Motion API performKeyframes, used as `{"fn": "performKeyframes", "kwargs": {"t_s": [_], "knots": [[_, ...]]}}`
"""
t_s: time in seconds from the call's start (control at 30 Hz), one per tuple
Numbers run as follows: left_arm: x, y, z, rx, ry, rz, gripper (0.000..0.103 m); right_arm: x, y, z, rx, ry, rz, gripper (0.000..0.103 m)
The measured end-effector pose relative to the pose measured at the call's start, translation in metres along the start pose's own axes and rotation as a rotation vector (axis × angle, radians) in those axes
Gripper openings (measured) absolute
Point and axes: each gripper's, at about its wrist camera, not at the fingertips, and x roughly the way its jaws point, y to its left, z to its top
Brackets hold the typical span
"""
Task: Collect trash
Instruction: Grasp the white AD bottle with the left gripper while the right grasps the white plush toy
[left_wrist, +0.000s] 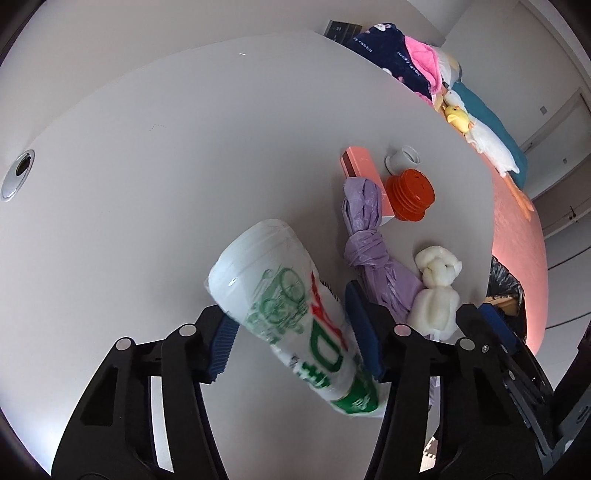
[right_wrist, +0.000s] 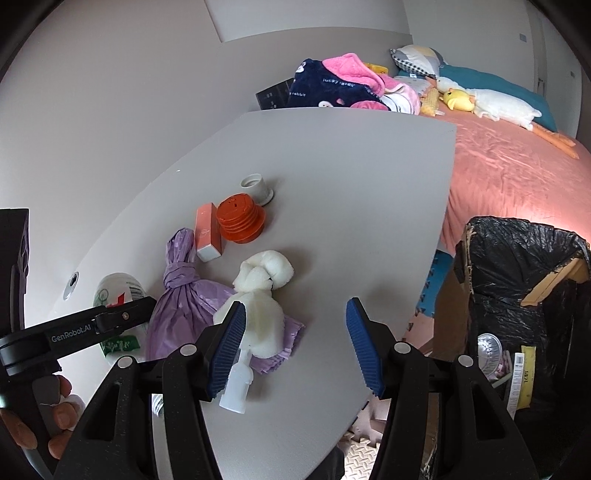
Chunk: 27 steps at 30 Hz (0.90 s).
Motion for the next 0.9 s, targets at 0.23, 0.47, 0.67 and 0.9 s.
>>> {"fn": "performKeyframes", "kwargs": {"t_s": [0.23, 0.47, 0.67, 0.9], "knots": [[0.003, 0.000, 0.004, 0.011, -0.024, -0.042, 0.046, 0.007, 0.009, 0.003, -0.015, 0.004, 0.051, 0.058], [-0.013, 0.006, 0.011, 0.011, -0.071, -0.047, 0.045, 0.011, 0.023, 0.004, -0.039, 0.017, 0.085, 0.058], [-0.025, 0.019, 0.016, -0.011, -0.102, -0.048, 0.045, 0.021, 0.033, 0.002, -0.088, 0.026, 0.079, 0.030], [-0.046, 0.021, 0.019, -0.011, -0.147, -0.072, 0.045, -0.005, 0.027, 0.010, -0.064, -0.057, 0.122, 0.021]]}}
